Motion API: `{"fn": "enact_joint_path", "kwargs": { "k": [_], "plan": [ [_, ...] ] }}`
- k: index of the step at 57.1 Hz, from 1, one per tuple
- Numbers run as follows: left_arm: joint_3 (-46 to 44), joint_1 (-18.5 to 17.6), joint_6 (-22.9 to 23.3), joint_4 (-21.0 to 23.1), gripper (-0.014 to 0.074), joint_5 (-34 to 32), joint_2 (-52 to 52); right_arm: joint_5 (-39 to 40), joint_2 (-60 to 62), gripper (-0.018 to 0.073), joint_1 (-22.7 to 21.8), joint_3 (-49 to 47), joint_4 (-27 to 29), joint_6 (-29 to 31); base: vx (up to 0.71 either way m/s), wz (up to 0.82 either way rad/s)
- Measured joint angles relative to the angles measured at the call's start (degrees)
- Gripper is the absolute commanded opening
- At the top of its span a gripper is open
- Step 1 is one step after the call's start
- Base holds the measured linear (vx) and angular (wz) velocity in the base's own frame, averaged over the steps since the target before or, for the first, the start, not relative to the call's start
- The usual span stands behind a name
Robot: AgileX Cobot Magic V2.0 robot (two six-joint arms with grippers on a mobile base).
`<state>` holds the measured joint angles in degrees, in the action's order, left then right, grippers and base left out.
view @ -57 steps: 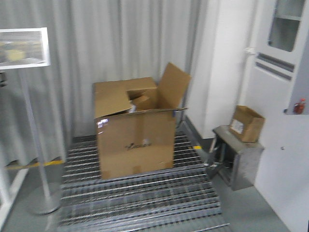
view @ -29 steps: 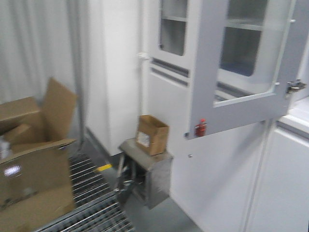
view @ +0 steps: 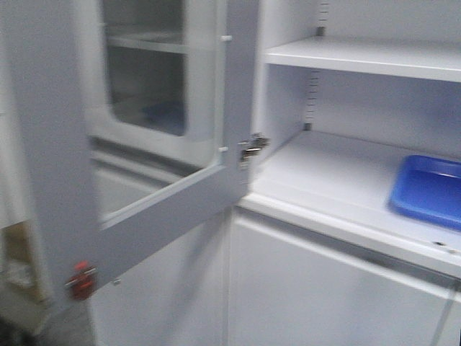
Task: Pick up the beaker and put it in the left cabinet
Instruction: 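Drive to the open white cabinet holding the beaker in the right gripper, then align the robot in front of the shelf with the blue tray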
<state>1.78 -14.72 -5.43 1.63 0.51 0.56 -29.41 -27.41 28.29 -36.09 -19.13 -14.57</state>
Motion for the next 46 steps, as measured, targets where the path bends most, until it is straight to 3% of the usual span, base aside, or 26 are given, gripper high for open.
{"fn": "enact_joint_path", "kwargs": {
  "k": [22, 46],
  "plan": [
    [0.0, 0.0, 0.0, 0.0, 0.0001, 0.0, 0.0, 0.0, 0.0, -0.0004, 0.0, 0.0, 0.0, 0.0, 0.24, -0.74],
    [0.0, 0.0, 0.0, 0.0, 0.0001, 0.0, 0.0, 0.0, 0.0, -0.0004, 0.0, 0.0, -0.05, 0.0, 0.18, -0.3]
  ]
}}
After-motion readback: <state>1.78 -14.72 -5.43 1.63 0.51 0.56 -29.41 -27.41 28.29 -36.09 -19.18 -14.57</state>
